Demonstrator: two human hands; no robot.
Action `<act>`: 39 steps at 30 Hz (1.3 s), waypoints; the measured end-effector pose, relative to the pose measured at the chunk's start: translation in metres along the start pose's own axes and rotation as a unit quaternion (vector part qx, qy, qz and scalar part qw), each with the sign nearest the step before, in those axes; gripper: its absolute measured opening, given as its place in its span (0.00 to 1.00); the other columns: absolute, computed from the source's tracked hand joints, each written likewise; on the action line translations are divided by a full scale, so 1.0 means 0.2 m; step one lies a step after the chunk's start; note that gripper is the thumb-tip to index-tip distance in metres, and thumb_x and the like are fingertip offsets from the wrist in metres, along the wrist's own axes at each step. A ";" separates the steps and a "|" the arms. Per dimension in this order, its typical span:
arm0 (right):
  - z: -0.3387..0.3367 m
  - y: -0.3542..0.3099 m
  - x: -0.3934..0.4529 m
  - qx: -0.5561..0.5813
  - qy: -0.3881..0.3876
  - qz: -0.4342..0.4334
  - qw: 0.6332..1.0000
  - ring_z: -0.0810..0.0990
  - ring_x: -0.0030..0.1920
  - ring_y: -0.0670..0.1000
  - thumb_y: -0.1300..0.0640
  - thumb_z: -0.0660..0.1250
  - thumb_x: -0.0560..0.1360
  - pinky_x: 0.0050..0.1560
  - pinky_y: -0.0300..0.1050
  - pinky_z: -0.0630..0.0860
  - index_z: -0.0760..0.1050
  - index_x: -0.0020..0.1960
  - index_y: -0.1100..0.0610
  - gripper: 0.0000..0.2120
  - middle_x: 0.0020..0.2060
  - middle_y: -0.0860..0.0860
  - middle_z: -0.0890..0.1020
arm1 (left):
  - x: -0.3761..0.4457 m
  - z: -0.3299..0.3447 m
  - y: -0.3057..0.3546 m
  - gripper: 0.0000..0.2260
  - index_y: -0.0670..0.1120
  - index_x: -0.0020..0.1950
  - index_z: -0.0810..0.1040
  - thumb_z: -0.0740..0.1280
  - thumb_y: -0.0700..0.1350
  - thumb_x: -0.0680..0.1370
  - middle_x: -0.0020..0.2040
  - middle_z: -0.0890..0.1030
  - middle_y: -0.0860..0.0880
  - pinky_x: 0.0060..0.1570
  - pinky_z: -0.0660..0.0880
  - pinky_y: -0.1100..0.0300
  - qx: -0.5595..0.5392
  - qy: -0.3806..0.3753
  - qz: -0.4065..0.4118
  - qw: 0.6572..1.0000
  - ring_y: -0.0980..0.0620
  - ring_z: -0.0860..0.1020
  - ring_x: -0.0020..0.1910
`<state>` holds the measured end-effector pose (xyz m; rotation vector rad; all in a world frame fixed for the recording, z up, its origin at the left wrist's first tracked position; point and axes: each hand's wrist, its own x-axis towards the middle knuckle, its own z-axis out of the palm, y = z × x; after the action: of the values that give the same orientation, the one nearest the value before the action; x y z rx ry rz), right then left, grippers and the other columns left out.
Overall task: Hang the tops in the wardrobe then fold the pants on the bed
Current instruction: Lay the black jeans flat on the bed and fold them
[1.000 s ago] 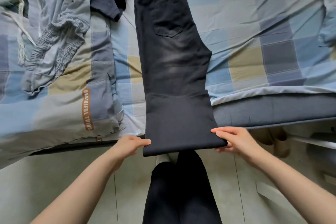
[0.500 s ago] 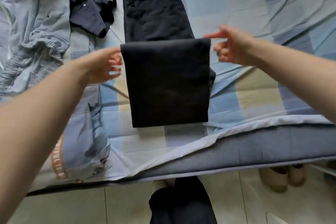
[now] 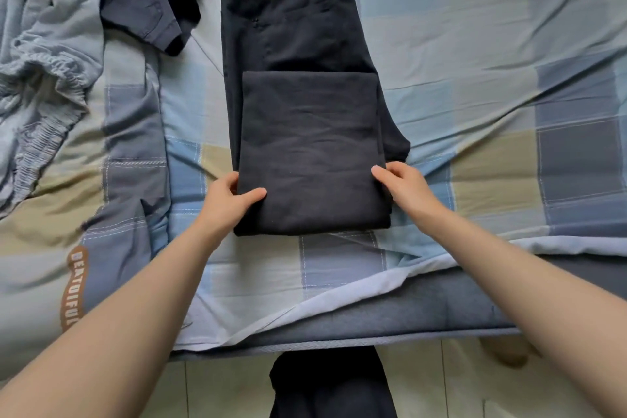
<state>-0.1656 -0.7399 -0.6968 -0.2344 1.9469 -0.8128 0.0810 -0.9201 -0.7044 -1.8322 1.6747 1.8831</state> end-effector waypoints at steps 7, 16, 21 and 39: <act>0.07 -0.01 -0.03 -0.073 -0.059 -0.017 0.995 0.75 0.56 0.46 0.50 0.69 0.74 0.55 0.41 0.71 0.68 0.62 0.55 0.20 0.57 0.46 0.76 | -0.03 0.03 -0.01 0.11 0.56 0.56 0.78 0.71 0.45 0.76 0.54 0.83 0.58 0.50 0.76 0.62 -0.067 -0.026 -0.019 0.997 0.58 0.82 0.53; 0.13 0.01 -0.01 -0.205 0.034 -0.031 0.978 0.69 0.59 0.54 0.45 0.65 0.76 0.62 0.48 0.68 0.75 0.55 0.59 0.18 0.60 0.58 0.70 | -0.12 0.14 -0.01 0.12 0.43 0.58 0.81 0.71 0.42 0.75 0.58 0.76 0.51 0.59 0.67 0.67 0.173 0.053 0.212 0.960 0.56 0.75 0.56; 0.10 -0.01 -0.01 -0.165 0.017 -0.063 0.984 0.76 0.50 0.55 0.45 0.63 0.76 0.53 0.52 0.74 0.73 0.51 0.59 0.16 0.51 0.57 0.79 | -0.09 0.15 -0.03 0.13 0.48 0.60 0.80 0.70 0.48 0.76 0.61 0.76 0.51 0.63 0.72 0.56 0.113 0.028 0.104 0.988 0.54 0.76 0.59; 0.08 0.11 -0.02 -0.006 -0.076 0.037 0.996 0.77 0.59 0.49 0.47 0.55 0.81 0.63 0.48 0.73 0.76 0.59 0.56 0.17 0.57 0.49 0.80 | -0.14 0.06 -0.10 0.06 0.50 0.45 0.84 0.72 0.51 0.75 0.43 0.85 0.55 0.50 0.78 0.60 -0.023 0.023 -0.055 0.998 0.55 0.82 0.46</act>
<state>-0.1460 -0.7289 -0.7121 -0.2248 1.8070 -0.7136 0.0932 -0.8864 -0.7007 -1.9551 1.5201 1.8664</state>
